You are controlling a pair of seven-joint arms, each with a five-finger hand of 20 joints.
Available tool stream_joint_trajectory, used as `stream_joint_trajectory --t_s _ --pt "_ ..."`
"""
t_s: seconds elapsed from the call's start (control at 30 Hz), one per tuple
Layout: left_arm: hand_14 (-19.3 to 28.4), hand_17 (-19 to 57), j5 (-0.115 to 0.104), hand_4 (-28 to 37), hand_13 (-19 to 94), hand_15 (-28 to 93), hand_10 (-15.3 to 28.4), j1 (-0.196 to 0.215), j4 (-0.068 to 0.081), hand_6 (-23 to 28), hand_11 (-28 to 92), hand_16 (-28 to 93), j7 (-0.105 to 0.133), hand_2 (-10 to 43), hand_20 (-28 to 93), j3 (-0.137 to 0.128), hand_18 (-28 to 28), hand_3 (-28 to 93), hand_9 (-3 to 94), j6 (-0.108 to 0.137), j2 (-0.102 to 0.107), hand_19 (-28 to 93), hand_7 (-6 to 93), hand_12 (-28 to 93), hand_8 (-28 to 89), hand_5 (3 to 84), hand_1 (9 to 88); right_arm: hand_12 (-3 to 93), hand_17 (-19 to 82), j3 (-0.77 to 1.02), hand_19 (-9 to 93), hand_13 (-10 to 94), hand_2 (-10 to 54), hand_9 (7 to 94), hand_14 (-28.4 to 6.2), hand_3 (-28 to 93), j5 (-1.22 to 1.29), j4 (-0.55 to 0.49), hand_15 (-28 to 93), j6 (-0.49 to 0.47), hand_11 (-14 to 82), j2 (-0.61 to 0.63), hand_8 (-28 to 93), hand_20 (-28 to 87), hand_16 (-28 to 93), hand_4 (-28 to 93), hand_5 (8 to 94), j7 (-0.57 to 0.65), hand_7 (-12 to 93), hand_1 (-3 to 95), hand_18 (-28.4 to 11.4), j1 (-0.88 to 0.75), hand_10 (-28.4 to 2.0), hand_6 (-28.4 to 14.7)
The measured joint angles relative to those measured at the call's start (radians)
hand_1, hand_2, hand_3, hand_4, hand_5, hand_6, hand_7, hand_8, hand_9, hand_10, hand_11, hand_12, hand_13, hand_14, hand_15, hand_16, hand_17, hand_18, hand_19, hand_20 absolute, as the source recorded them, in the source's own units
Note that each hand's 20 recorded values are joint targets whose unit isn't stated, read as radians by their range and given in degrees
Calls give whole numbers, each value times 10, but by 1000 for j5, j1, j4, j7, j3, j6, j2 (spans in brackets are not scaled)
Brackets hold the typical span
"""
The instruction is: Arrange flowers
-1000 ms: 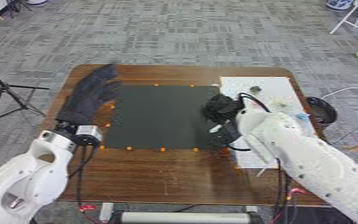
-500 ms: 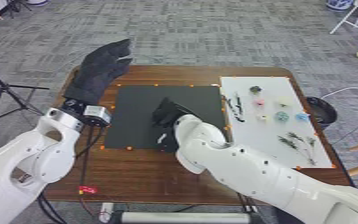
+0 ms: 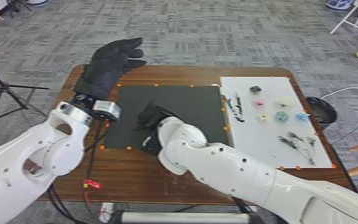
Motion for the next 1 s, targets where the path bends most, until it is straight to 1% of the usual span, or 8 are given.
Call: stream_joint_trajectory --t_s 0.23,0.33,0.43,0.57,0.63,0.67,0.9,1.0 --pt "284 -164 0 -251 180 694 215 4 0 78 490 -283 3 -80 278 -1 247 716 180 -3 -14 257 307 24 -177 291 338 473 489 0 932 810 -2 857 -58 910 -16 12 798 -4 553 -12 356 640 429 -161 766 -64 514 300 -203 -13 -72 30" --pt "262 -140 0 -250 133 620 180 3 1 61 445 -192 3 -82 249 1 245 707 175 -6 -17 337 294 45 -168 279 322 484 462 -3 932 781 -28 826 -64 886 -30 9 795 -30 548 -10 323 606 423 -172 744 -73 514 331 -203 -14 -83 21" --pt "243 -128 0 -254 125 580 165 8 0 55 414 -152 3 -83 215 -4 238 704 173 -7 -19 368 283 64 -158 275 316 481 440 -2 932 759 -60 796 -71 851 -65 -13 796 -138 546 -1 266 588 419 -217 723 -66 508 356 -204 -15 -92 19" --pt "219 -121 0 -251 124 500 155 15 2 50 376 -95 1 -80 176 -10 223 699 169 -11 -21 373 266 89 -144 266 309 460 402 -3 932 721 -78 736 -86 806 -153 -40 803 -279 564 10 175 561 414 -268 711 -60 414 322 -208 -14 -113 -5" --pt "219 -121 0 -251 123 490 153 15 4 49 373 -92 0 -80 169 -10 218 698 168 -16 -23 364 265 92 -144 266 309 458 398 -5 932 715 -60 731 -88 798 -147 -48 805 -282 564 15 -41 557 409 -269 714 -57 407 268 -208 -14 -117 -13" --pt "222 -121 0 -251 123 493 155 14 6 50 371 -89 0 -81 168 -10 217 699 168 -18 -25 360 264 93 -144 267 309 458 397 -5 932 714 -54 727 -88 786 -135 -51 805 -276 565 18 -73 556 407 -273 710 -56 401 257 -208 -14 -119 -15" --pt "236 -135 0 -249 111 503 160 14 14 51 378 -87 0 -79 172 -10 207 700 167 -27 -32 308 271 99 -146 266 308 462 347 4 930 672 -21 674 -104 778 -30 -80 806 -210 578 47 -105 521 405 -247 623 -57 354 251 -215 -16 -131 -21" --pt "243 -147 0 -244 99 520 165 27 11 51 394 -101 0 -76 186 -23 207 700 167 -27 -33 291 285 95 -150 264 308 468 329 2 926 647 -26 630 -105 794 -58 -95 806 -218 584 66 -113 498 400 -239 579 -69 353 261 -213 -18 -139 -25"
